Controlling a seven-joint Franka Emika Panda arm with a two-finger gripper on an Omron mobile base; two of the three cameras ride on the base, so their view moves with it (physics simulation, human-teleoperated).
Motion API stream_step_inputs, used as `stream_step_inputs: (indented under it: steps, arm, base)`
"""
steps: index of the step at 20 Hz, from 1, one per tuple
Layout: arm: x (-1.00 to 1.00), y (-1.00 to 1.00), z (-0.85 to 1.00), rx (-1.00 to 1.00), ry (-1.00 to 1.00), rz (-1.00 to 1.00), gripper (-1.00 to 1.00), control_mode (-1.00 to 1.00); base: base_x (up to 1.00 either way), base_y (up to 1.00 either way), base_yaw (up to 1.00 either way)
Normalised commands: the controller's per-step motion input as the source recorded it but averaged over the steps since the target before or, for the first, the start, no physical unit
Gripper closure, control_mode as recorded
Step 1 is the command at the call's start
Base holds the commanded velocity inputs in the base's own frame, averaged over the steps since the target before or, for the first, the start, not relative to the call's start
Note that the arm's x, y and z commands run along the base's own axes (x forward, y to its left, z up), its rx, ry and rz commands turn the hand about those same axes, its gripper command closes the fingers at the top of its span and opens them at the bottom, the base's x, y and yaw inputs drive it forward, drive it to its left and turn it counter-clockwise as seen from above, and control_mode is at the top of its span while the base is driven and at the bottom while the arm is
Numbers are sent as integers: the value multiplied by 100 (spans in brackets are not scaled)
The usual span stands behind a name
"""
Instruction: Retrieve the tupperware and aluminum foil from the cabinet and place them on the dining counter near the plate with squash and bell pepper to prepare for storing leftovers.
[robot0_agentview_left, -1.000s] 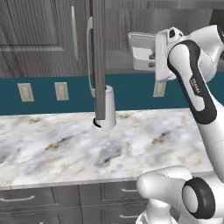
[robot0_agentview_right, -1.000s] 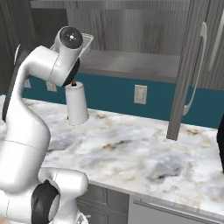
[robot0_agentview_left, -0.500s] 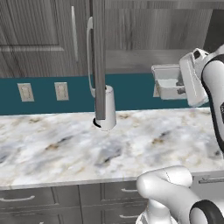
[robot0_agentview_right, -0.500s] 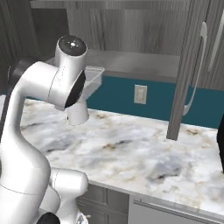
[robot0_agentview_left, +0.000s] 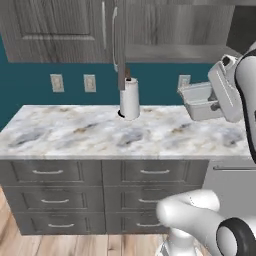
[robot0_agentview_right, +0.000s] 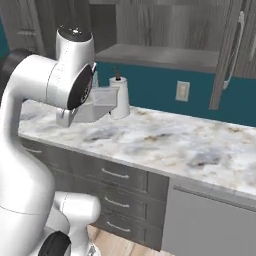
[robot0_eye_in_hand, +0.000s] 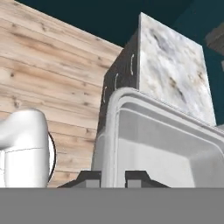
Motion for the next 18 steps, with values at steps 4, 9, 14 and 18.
stream_step_inputs:
  steps: [4,9,14,18]
  arm:
    - [0,0,0,0,0,0,100,100]
    - [0,0,0,0,0,0,100,100]
    - [0,0,0,0,0,0,100,100]
    - [0,0,0,0,0,0,100,100]
  base:
    - [-89,79,73]
    - [-54,77,91]
    - [-20,54,92]
    - [3,8,91]
